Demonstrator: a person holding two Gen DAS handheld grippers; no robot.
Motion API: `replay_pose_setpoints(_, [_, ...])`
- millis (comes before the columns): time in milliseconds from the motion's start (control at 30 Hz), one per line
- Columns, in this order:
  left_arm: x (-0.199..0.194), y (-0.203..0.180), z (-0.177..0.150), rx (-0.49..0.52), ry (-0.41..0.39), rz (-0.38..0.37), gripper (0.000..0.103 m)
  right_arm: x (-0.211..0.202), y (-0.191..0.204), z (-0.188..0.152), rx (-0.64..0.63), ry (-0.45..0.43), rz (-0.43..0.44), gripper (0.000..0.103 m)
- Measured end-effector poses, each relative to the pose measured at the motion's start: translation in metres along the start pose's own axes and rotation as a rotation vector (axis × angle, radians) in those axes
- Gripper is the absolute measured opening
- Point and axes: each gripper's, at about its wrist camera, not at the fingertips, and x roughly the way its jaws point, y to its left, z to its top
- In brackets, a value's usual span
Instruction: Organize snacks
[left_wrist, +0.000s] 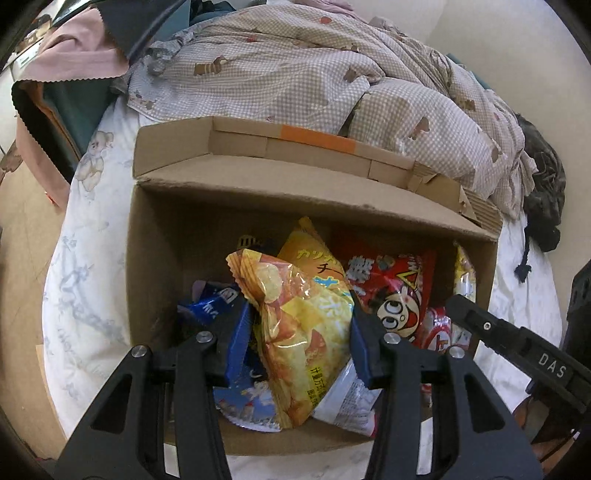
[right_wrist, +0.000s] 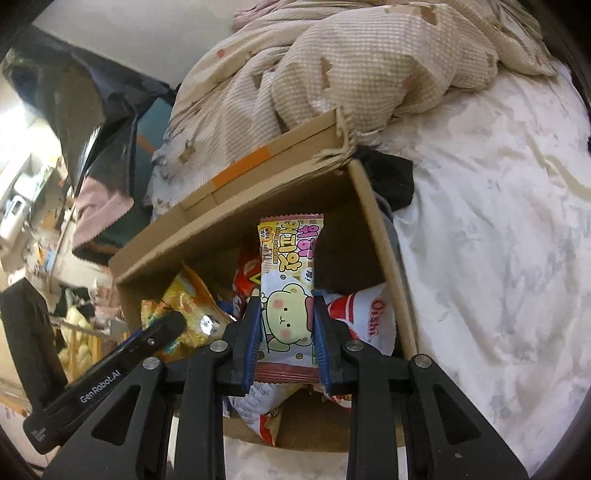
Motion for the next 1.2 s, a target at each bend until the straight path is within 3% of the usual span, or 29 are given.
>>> replay_pose_setpoints(67, [0.000, -0.001, 0.000, 0.008, 0.008, 0.010, 0.052, -0.003, -0.002, 0.000, 0.012, -0.003, 0.015, 0.035])
replay_pose_setpoints(167, [-0.006, -0.002, -0.001, 0.026, -0.008, 0.036, 0.073, -0.010, 0.001, 0.001, -0.010, -0.038, -0.011, 0.069])
replay_pose_setpoints(200, [-0.010, -0.001, -0.001, 0.027, -0.023, 0.042, 0.080, -0.013, 0.002, 0.001, -0.020, -0.053, -0.018, 0.073])
replay_pose_setpoints(433, [-0.037, 0.006, -0.006, 0.041, -0.068, 0.048, 0.081, -0.021, 0.014, -0.005, -0.087, -0.060, -0.001, 0.075])
replay_pose_setpoints(500, [-0.048, 0.007, -0.010, 0.060, -0.093, 0.066, 0.081, -0.029, 0.019, -0.009, -0.118, -0.084, -0.010, 0.083])
replay_pose_setpoints(633, [-0.071, 0.009, -0.019, 0.122, -0.186, 0.130, 0.081, -0.050, 0.026, -0.018, -0.159, -0.139, -0.015, 0.090])
replay_pose_setpoints(733, [-0.083, 0.012, -0.026, 0.141, -0.211, 0.137, 0.081, -0.063, 0.032, -0.027, -0.200, -0.169, -0.037, 0.095])
replay_pose_setpoints(833, [-0.097, 0.017, -0.035, 0.133, -0.226, 0.108, 0.081, -0.077, 0.042, -0.039, -0.246, -0.201, -0.065, 0.098])
replay_pose_setpoints(967, [-0.110, 0.013, -0.054, 0.217, -0.256, 0.179, 0.081, -0.096, 0.056, -0.063, -0.309, -0.247, -0.080, 0.102])
replay_pose_setpoints(1200, [-0.132, 0.031, -0.094, 0.200, -0.255, 0.164, 0.081, -0.121, 0.061, -0.108, -0.343, -0.277, -0.093, 0.103])
